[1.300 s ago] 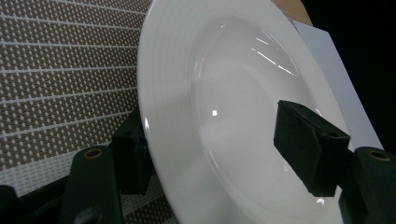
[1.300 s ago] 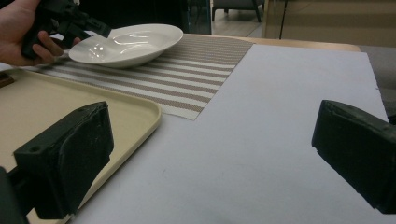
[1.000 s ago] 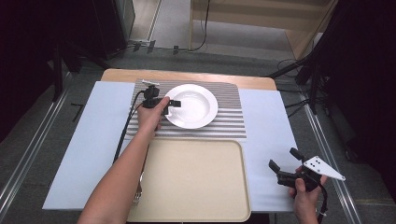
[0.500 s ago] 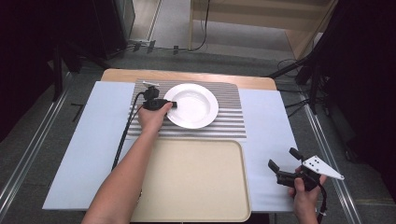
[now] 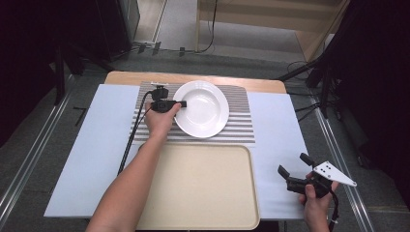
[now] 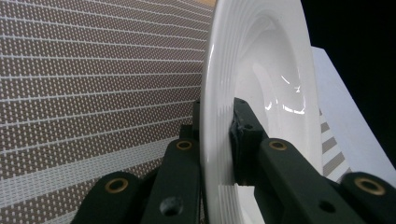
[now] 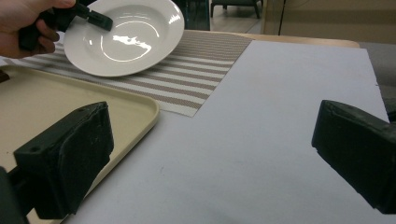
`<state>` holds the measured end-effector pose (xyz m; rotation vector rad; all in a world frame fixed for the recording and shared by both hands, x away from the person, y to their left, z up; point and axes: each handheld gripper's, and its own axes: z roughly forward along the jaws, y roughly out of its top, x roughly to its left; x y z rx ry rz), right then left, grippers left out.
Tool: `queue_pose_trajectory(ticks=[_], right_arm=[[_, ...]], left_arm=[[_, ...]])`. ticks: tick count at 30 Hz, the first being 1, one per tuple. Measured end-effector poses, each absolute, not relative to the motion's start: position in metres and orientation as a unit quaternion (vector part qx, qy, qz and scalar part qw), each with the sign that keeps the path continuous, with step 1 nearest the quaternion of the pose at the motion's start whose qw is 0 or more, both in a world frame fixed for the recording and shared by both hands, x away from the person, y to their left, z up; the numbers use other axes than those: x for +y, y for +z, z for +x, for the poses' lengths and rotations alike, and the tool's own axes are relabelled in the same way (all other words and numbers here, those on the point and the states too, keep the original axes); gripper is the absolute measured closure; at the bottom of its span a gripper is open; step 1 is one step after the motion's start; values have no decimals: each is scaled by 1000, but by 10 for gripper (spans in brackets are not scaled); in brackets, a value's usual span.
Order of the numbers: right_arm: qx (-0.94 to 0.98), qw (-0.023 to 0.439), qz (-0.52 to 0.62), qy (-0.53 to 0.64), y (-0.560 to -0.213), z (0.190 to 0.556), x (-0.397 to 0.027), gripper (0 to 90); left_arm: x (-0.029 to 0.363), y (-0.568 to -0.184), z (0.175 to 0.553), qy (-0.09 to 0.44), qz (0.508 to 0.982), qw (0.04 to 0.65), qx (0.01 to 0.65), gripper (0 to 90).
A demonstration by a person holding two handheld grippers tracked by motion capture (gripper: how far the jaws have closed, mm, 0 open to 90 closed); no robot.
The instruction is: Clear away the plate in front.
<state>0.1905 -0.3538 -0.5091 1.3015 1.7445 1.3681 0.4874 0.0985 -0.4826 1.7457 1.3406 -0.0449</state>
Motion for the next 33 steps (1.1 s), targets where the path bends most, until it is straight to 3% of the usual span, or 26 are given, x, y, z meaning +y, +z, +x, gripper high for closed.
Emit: queue_pose_trajectory(ticks=[33], right_arm=[[649,286,482,515,-508,190,-355,0]], left_arm=[[117,-476,487,-37,651,479,587,817]])
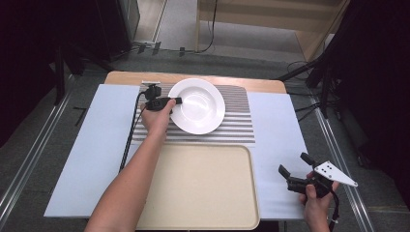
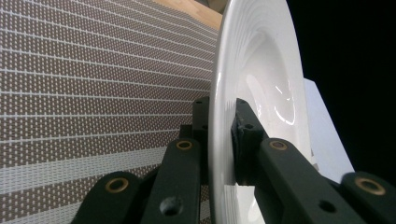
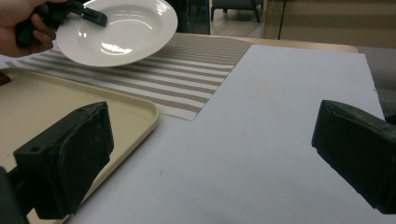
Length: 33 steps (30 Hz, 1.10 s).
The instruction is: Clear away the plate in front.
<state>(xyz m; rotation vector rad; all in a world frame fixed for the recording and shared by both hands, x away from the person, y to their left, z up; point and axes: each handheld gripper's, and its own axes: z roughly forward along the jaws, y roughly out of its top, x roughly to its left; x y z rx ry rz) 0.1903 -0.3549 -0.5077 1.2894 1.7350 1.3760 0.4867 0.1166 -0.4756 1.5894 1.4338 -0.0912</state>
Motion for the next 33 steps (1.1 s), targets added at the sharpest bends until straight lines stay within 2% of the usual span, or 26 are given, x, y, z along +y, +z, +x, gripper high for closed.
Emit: queue_pose_trajectory(ticks=[33], right_arm=[[656,289,478,508,-508,192,-350,0]], left_arm=[[154,-459,460,-61,637,510,575,812]])
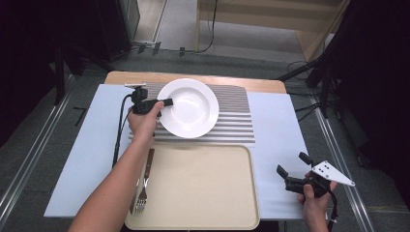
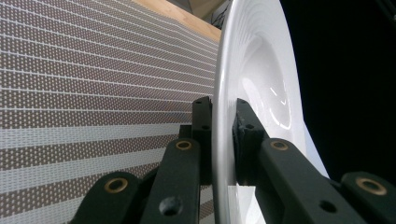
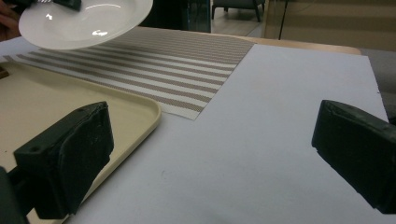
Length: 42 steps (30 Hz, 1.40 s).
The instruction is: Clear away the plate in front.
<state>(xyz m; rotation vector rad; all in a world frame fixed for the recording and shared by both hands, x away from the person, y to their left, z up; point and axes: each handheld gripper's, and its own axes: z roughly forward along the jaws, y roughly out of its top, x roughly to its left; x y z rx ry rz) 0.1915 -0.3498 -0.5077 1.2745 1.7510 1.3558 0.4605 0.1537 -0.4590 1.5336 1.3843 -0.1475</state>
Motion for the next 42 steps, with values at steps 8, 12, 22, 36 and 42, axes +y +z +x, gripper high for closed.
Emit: queue_pose_trajectory(ticks=[8,12,22,36,42], right_arm=[[657,288,478,507,-508,192,-349,0],[657,288,478,507,-508,192,-349,0],[657,289,476,508,-508,192,-349,0],[659,288,473,508,-507,192,-347,0],[659,288,473,509,-507,191,-346,0]], left_arm=[[160,-453,453,-64,640,516,566,811],[162,-451,449,-64,643,517,562,811],[165,-447,439,-66,649,524,547,810],[169,-449,424,-76,656,529,532,810],[170,-453,418,-83,656,530,531,806]])
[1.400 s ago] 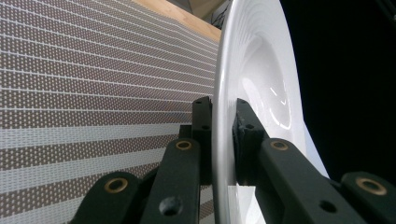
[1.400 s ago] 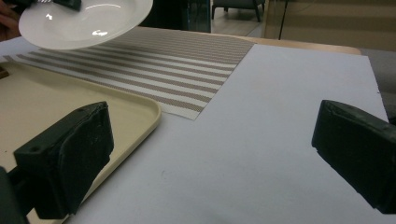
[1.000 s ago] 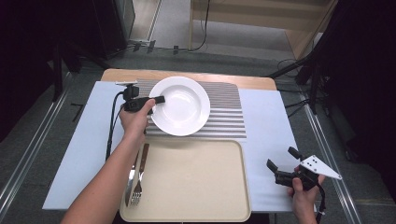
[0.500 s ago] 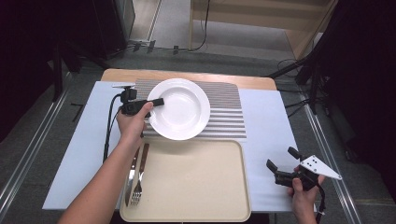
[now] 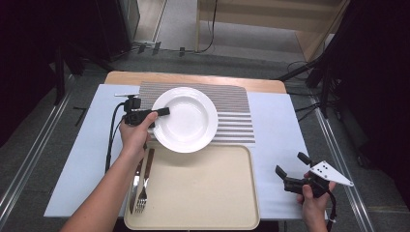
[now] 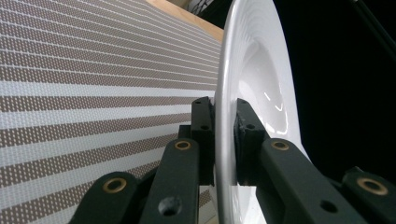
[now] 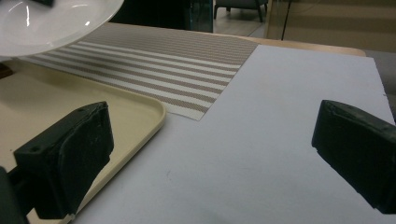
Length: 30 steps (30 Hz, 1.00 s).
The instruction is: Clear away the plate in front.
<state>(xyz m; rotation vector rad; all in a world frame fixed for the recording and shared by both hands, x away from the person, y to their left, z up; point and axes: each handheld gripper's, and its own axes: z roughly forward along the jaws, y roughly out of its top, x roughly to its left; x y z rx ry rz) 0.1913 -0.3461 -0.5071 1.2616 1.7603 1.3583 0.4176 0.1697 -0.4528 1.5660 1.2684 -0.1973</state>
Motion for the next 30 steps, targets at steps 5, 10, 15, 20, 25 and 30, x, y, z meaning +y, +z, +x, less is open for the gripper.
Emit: queue_pose_trajectory(ticks=[5,10,15,20,25,30], right_arm=[[659,288,473,508,-507,191,-346,0],[660,288,473,508,-507,192,-346,0],[660,289,472,507,-507,191,-345,0],[660,289,473,507,-507,191,-345,0],[660,289,473,507,-507,191,-345,0],[661,290,472,506,-507,192,-344,0]], left_arm=[[170,-455,412,-84,660,527,528,807],[172,-458,407,-89,659,528,528,806],[174,-460,401,-95,656,530,529,805],[175,-461,395,-96,658,528,528,805],[176,-462,389,-97,661,527,526,803],[177,-466,383,-99,663,529,520,804]])
